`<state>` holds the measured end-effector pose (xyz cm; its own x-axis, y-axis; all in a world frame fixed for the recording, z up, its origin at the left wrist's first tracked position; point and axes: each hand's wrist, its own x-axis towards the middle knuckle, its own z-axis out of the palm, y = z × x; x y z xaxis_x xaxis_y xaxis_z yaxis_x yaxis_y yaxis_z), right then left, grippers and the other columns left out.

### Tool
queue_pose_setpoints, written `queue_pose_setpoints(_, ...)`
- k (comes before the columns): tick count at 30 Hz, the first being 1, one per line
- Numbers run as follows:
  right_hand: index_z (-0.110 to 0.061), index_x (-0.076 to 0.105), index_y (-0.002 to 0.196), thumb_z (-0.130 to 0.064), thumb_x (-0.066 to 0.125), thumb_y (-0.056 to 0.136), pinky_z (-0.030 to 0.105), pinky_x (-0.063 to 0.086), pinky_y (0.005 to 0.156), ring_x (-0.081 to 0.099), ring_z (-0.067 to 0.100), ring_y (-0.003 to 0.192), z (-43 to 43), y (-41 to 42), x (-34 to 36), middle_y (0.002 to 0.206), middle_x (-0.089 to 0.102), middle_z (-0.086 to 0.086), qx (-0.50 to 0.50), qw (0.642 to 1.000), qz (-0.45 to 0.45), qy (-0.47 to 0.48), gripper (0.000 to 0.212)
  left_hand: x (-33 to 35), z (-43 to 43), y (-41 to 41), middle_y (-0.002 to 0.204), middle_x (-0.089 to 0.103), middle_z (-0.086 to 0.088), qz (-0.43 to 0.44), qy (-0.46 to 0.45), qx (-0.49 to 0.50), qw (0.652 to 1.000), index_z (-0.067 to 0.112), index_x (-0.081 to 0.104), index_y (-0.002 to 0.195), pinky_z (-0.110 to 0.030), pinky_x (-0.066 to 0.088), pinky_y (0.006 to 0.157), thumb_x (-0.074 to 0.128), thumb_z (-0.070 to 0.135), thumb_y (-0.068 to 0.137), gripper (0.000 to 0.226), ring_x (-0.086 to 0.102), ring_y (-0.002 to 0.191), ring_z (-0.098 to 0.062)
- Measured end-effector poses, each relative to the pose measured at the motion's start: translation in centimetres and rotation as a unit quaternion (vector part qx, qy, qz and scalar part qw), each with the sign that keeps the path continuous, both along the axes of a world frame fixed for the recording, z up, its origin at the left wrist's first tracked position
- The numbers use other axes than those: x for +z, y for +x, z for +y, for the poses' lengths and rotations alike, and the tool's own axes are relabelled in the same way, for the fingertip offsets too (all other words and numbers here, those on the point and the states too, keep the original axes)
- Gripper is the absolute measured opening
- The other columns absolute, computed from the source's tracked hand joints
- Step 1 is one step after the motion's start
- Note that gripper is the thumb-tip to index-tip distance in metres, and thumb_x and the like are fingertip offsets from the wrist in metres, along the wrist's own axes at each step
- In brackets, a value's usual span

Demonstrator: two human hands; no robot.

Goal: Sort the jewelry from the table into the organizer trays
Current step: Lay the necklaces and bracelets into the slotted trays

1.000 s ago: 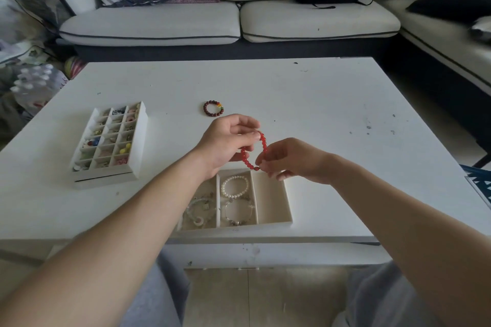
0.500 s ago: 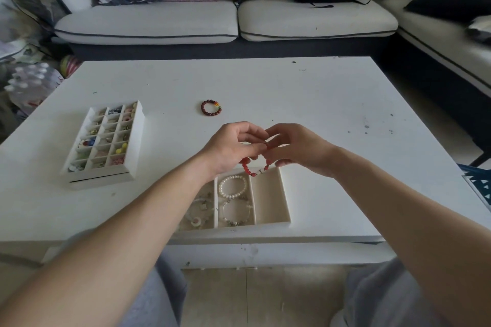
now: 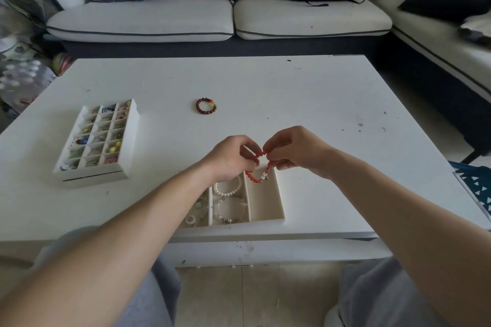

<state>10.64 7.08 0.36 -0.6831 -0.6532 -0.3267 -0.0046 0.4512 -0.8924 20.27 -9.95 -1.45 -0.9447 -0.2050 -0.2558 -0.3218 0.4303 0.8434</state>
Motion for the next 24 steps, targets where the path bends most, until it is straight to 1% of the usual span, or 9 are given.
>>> queue_pose_setpoints(3, -0.005, 0.073, 0.095, 0.004, 0.066, 0.087, 0.031, 0.062, 0.076, 0.074, 0.019, 0.081, 0.3, -0.3, -0.5, 0.092, 0.075, 0.014, 0.005, 1.000, -0.002, 0.014, 0.014, -0.4, 0.0, 0.2, 0.088, 0.076, 0.003, -0.035, -0.036, -0.032, 0.998, 0.025, 0.070, 0.092, -0.034, 0.056, 0.089, 0.068, 0.000, 0.085, 0.026, 0.072, 0.089, -0.017)
queue_pose_setpoints(5, -0.005, 0.072, 0.096, 0.002, 0.066, 0.088, 0.033, 0.062, 0.080, 0.074, 0.017, 0.079, 0.6, -0.4, -0.8, 0.088, 0.075, 0.010, 0.011, 0.999, -0.001, 0.033, 0.013, -0.5, -0.1, 0.2, 0.089, 0.076, 0.004, -0.046, -0.051, -0.040, 0.997, 0.024, 0.071, 0.093, -0.028, 0.054, 0.082, 0.070, 0.003, 0.086, 0.022, 0.072, 0.088, -0.015)
queue_pose_setpoints(8, -0.006, 0.072, 0.096, -0.002, 0.066, 0.088, 0.034, 0.061, 0.080, 0.075, 0.018, 0.079, 0.9, -0.2, -1.5, 0.088, 0.077, 0.012, 0.031, 0.997, 0.009, 0.072, 0.011, -0.5, -0.2, 0.3, 0.090, 0.076, -0.001, -0.054, -0.047, -0.042, 0.997, 0.020, 0.072, 0.097, -0.026, 0.057, 0.075, 0.072, 0.003, 0.087, 0.020, 0.073, 0.079, -0.015)
queue_pose_setpoints(12, -0.005, 0.072, 0.097, -0.009, 0.069, 0.089, 0.028, 0.060, 0.070, 0.075, 0.021, 0.077, 0.7, 0.2, -1.9, 0.087, 0.077, 0.012, 0.056, 0.993, 0.001, 0.101, 0.009, -0.6, -0.2, 0.3, 0.088, 0.077, -0.005, -0.077, -0.049, -0.057, 0.994, 0.018, 0.070, 0.098, -0.035, 0.061, 0.079, 0.074, 0.005, 0.087, 0.017, 0.076, 0.083, -0.022)
queue_pose_setpoints(15, -0.002, 0.070, 0.100, -0.009, 0.068, 0.089, 0.024, 0.056, 0.063, 0.075, 0.020, 0.074, 0.5, 0.4, -2.0, 0.088, 0.077, 0.013, 0.079, 0.990, -0.012, 0.116, 0.013, -0.8, -0.3, 0.3, 0.088, 0.077, -0.010, -0.116, -0.058, -0.083, 0.988, 0.019, 0.069, 0.097, -0.038, 0.060, 0.081, 0.076, 0.006, 0.086, 0.018, 0.072, 0.074, -0.022)
queue_pose_setpoints(17, -0.002, 0.069, 0.101, -0.011, 0.068, 0.089, 0.023, 0.055, 0.061, 0.074, 0.019, 0.072, 0.4, 0.6, -2.2, 0.089, 0.077, 0.013, 0.101, 0.985, -0.013, 0.140, 0.015, -0.9, -0.2, 0.3, 0.090, 0.077, -0.010, -0.133, -0.073, -0.095, 0.984, 0.020, 0.069, 0.097, -0.035, 0.059, 0.077, 0.077, 0.007, 0.086, 0.019, 0.068, 0.069, -0.019)
queue_pose_setpoints(20, -0.005, 0.070, 0.099, -0.015, 0.067, 0.088, 0.021, 0.048, 0.057, 0.070, 0.012, 0.066, 0.1, 0.7, -2.5, 0.082, 0.077, 0.004, 0.134, 0.973, 0.042, 0.184, 0.015, -1.0, 0.1, 0.2, 0.092, 0.076, -0.005, -0.126, -0.116, -0.098, 0.980, 0.023, 0.069, 0.096, -0.024, 0.053, 0.064, 0.078, 0.008, 0.084, 0.021, 0.067, 0.067, -0.016)
queue_pose_setpoints(22, -0.009, 0.071, 0.094, -0.015, 0.067, 0.086, 0.019, 0.043, 0.052, 0.065, 0.010, 0.061, -0.1, 0.7, -2.7, 0.077, 0.074, 0.002, 0.142, 0.966, 0.081, 0.198, 0.011, -1.0, 0.3, 0.0, 0.092, 0.074, 0.001, -0.110, -0.151, -0.094, 0.978, 0.028, 0.068, 0.091, -0.022, 0.049, 0.063, 0.079, 0.009, 0.082, 0.024, 0.067, 0.069, -0.012)
queue_pose_setpoints(24, -0.016, 0.070, 0.085, -0.017, 0.067, 0.084, 0.021, 0.043, 0.055, 0.063, 0.011, 0.062, -0.3, 0.6, -2.8, 0.079, 0.074, 0.007, 0.143, 0.961, 0.113, 0.207, 0.003, -1.1, 0.4, -0.2, 0.092, 0.071, 0.006, -0.096, -0.172, -0.087, 0.976, 0.031, 0.067, 0.089, -0.023, 0.052, 0.065, 0.080, 0.010, 0.080, 0.026, 0.068, 0.076, -0.011)
